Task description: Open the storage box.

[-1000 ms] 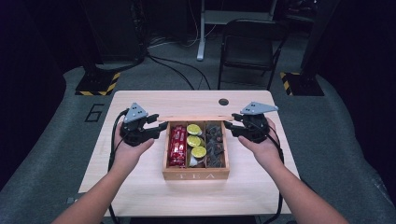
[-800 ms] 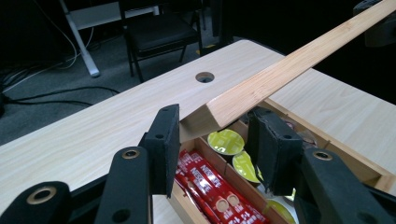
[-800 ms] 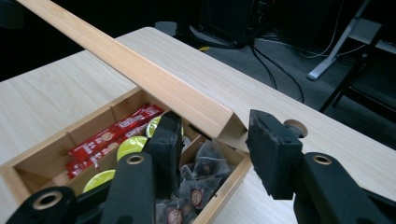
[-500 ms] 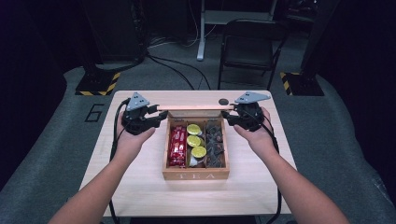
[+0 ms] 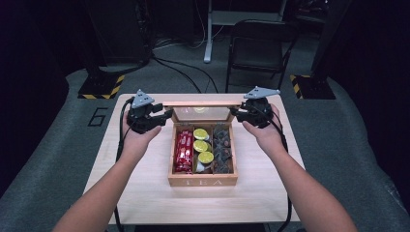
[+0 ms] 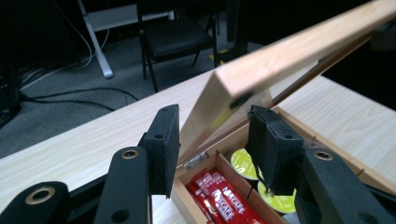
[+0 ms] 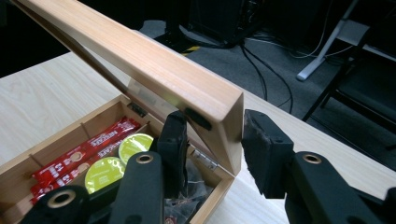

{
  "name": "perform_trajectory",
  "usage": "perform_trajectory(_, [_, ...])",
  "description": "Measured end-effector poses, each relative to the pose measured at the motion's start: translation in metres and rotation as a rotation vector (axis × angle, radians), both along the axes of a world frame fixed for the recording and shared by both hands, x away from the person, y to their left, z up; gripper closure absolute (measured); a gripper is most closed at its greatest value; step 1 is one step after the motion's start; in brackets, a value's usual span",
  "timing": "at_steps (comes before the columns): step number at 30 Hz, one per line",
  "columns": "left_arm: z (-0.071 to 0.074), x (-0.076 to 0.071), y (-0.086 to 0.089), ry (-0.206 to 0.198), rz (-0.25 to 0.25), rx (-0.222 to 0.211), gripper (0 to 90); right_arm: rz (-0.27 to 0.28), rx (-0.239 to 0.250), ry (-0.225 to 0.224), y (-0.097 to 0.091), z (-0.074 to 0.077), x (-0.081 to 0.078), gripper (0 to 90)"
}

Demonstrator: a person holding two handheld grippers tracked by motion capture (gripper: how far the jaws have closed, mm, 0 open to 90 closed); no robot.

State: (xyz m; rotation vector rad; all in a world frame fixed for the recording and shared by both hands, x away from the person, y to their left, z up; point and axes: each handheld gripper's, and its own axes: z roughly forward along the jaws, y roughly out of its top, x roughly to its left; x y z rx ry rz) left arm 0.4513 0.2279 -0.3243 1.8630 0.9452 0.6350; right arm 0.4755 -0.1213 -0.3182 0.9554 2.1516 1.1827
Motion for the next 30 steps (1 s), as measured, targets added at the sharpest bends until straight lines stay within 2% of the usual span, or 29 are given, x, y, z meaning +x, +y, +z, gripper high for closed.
perform_trajectory(7, [-0.005,0.010,-0.006,0.006,0.010,0.003,56.3,-0.015,0.006,-0.010,0.001,0.000,0.003,60.6])
perform_trajectory(10, [-0.005,0.014,-0.007,0.002,0.028,0.001,60.1,-0.021,0.011,-0.007,0.001,0.000,0.004,60.6])
perform_trajectory(15, [-0.004,0.018,-0.011,-0.008,0.043,0.029,61.8,-0.029,0.007,-0.013,0.002,0.000,0.007,60.6])
perform_trajectory(30, [-0.003,0.030,-0.008,0.007,0.057,-0.009,63.3,-0.057,0.017,-0.015,0.008,-0.004,0.019,56.4])
